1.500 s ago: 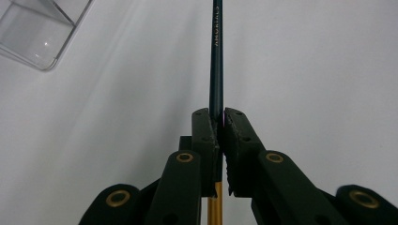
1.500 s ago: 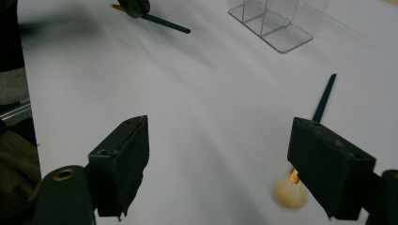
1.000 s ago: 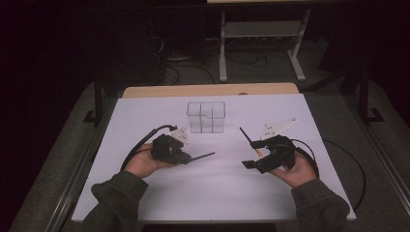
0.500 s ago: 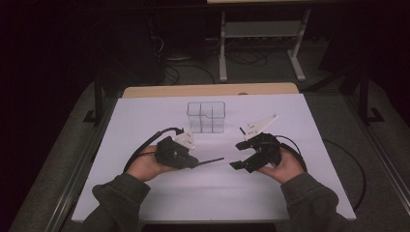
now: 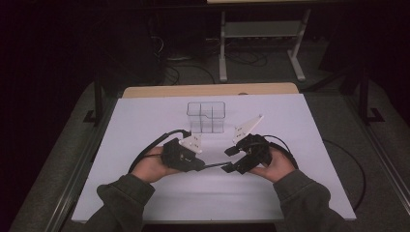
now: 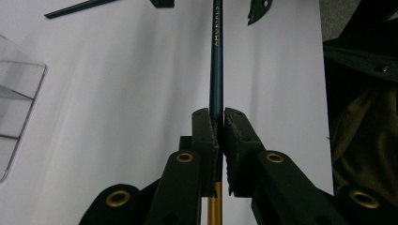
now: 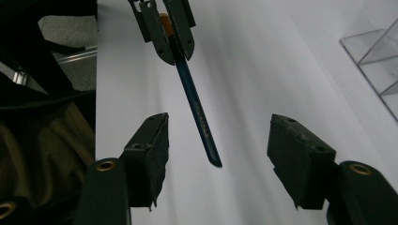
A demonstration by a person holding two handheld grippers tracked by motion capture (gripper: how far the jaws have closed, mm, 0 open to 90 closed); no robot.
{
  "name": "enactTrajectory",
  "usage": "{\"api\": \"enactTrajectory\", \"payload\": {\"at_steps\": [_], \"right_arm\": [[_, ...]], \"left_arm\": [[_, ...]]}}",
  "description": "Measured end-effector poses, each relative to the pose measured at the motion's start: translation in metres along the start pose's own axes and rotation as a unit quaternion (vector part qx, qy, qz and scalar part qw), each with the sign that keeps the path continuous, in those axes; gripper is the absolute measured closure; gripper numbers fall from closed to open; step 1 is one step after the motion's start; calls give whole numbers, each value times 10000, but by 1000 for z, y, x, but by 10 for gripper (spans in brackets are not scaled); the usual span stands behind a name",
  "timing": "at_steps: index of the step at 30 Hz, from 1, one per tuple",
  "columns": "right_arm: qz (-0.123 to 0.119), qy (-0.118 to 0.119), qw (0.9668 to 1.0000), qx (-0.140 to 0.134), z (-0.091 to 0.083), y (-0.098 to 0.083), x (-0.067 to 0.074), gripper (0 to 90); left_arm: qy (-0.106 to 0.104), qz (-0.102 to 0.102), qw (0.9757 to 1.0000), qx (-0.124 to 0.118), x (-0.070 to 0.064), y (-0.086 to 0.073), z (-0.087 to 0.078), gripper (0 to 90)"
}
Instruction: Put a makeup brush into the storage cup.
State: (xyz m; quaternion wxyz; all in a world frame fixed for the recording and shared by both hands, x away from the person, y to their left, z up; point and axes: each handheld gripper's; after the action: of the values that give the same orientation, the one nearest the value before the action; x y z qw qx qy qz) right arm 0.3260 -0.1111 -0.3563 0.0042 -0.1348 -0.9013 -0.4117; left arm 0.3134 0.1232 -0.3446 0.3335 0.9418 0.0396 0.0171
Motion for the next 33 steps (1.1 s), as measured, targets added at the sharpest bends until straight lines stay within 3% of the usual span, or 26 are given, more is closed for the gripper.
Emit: {"api": "enactTrajectory", "payload": {"at_steps": [12, 21, 33], "right_arm": [[-110, 441, 9988, 204, 9, 2, 2, 574], [-172, 757, 9966, 262, 11, 3, 4, 717], [-254, 955, 9947, 274, 13, 3, 5, 799]], "left_arm": [[-159, 150, 9997, -74, -6, 9, 5, 834], [-247, 316, 9992, 11, -8, 12, 8, 834], [-292, 361, 9989, -7, -9, 13, 10, 834]]}}
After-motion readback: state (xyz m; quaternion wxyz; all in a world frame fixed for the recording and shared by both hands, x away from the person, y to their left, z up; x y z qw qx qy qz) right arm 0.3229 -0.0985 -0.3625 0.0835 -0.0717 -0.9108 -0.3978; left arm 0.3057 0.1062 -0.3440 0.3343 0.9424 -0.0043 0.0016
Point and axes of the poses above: each handheld gripper's, and its own axes: z roughly forward along the jaws, y roughly out of its top, x roughly to its left, and after that the axes turned 5 degrees about -x, right-handed
